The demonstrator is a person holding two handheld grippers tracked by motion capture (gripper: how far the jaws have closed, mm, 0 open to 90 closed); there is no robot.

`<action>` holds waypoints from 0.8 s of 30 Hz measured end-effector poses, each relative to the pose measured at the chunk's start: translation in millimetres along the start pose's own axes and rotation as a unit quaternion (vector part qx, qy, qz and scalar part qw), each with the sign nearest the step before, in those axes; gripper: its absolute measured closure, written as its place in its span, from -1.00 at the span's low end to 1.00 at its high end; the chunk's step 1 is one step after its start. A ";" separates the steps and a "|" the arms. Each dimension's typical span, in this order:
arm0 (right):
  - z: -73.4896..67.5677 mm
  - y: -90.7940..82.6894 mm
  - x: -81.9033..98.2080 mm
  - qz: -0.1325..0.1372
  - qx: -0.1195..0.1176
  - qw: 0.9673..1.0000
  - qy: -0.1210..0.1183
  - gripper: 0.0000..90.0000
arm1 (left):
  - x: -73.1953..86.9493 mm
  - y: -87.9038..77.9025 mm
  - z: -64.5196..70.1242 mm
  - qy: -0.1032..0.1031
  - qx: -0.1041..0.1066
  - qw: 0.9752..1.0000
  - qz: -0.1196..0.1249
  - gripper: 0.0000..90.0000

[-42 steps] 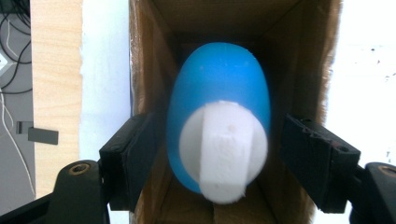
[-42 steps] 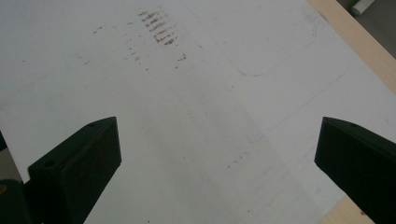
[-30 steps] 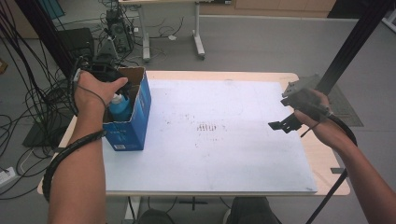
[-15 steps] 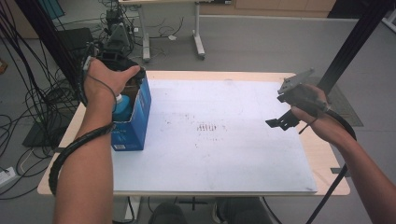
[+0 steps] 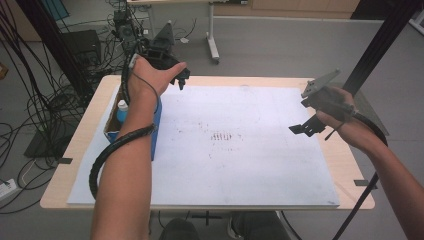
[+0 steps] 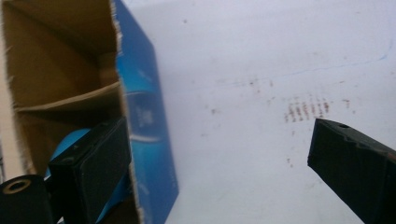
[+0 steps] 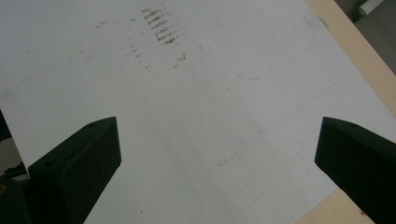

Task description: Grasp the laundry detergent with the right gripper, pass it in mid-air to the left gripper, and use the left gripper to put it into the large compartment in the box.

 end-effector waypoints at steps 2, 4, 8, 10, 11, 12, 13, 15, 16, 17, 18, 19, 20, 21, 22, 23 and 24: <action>-0.7 2.6 -1.0 -0.001 -0.001 1.000 0.000 -0.99 | -5.8 0.5 6.0 0.005 0.004 1.000 0.002 -0.86; -1.6 5.6 -2.1 -0.004 -0.004 1.000 -0.002 -0.99 | -10.7 0.5 10.4 0.008 0.008 1.000 0.006 -0.86; -3.0 8.7 -5.3 -0.009 -0.004 1.000 -0.009 -0.99 | -15.7 2.6 13.8 0.009 0.013 1.000 0.009 -0.86; -3.9 9.1 -7.2 -0.008 -0.004 1.000 -0.011 -0.99 | -16.1 4.4 12.9 0.009 0.013 1.000 0.007 -0.86; -4.0 9.2 -7.9 -0.009 -0.004 1.000 -0.013 -0.99 | -16.0 5.1 12.7 0.008 0.014 1.000 0.007 -0.86; -4.2 9.4 -8.5 -0.009 -0.004 1.000 -0.014 -0.99 | -15.8 5.8 12.3 0.010 0.015 1.000 0.007 -0.86; -4.0 9.5 -9.0 -0.011 -0.003 1.000 -0.014 -0.99 | -15.5 6.1 11.9 0.010 0.015 1.000 0.007 -0.86; -4.0 10.0 -9.5 -0.011 -0.003 1.000 -0.014 -0.99 | -14.9 6.5 11.3 0.009 0.016 1.000 0.007 -0.86; -4.1 10.1 -9.7 -0.014 -0.002 1.000 -0.014 -0.99 | -14.6 6.5 11.1 0.009 0.016 1.000 0.008 -0.86; -4.3 10.4 -9.8 -0.013 -0.002 1.000 -0.015 -0.99 | -14.2 6.4 11.1 0.008 0.017 1.000 0.007 -0.86; -4.6 10.6 -9.8 -0.013 -0.002 1.000 -0.015 -0.99 | -13.7 6.5 11.1 0.011 0.016 1.000 0.006 -0.86; -5.1 10.7 -9.7 -0.014 -0.002 1.000 -0.015 -0.99 | -13.3 6.6 11.1 0.013 0.015 1.000 0.006 -0.86; -5.8 10.8 -9.5 -0.014 -0.003 1.000 -0.014 -0.99 | -12.9 6.5 11.1 0.015 0.015 1.000 0.006 -0.86; -6.3 10.8 -9.4 -0.015 -0.003 1.000 -0.014 -0.99 | -12.7 6.3 11.6 0.014 0.016 1.000 0.007 -0.86; -6.8 11.0 -9.2 -0.016 -0.004 1.000 -0.014 -0.99 | -12.4 6.1 11.8 0.014 0.016 1.000 0.007 -0.86; -7.3 10.9 -8.9 -0.016 -0.003 1.000 -0.013 -0.99 | -12.1 6.0 12.0 0.016 0.017 1.000 0.008 -0.86; -7.7 11.0 -8.6 -0.016 -0.003 1.000 -0.013 -0.99 | -11.6 6.3 12.6 0.016 0.017 1.000 0.009 -0.86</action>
Point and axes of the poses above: each handheld gripper's, and its own axes: y roughly forward along the jaws, x roughly out of its underside, z roughly to its right, the point moved 5 cm from there along y, roughly forward along the jaws, and after that the axes turned 12 degrees about y, right-handed, at the moved point
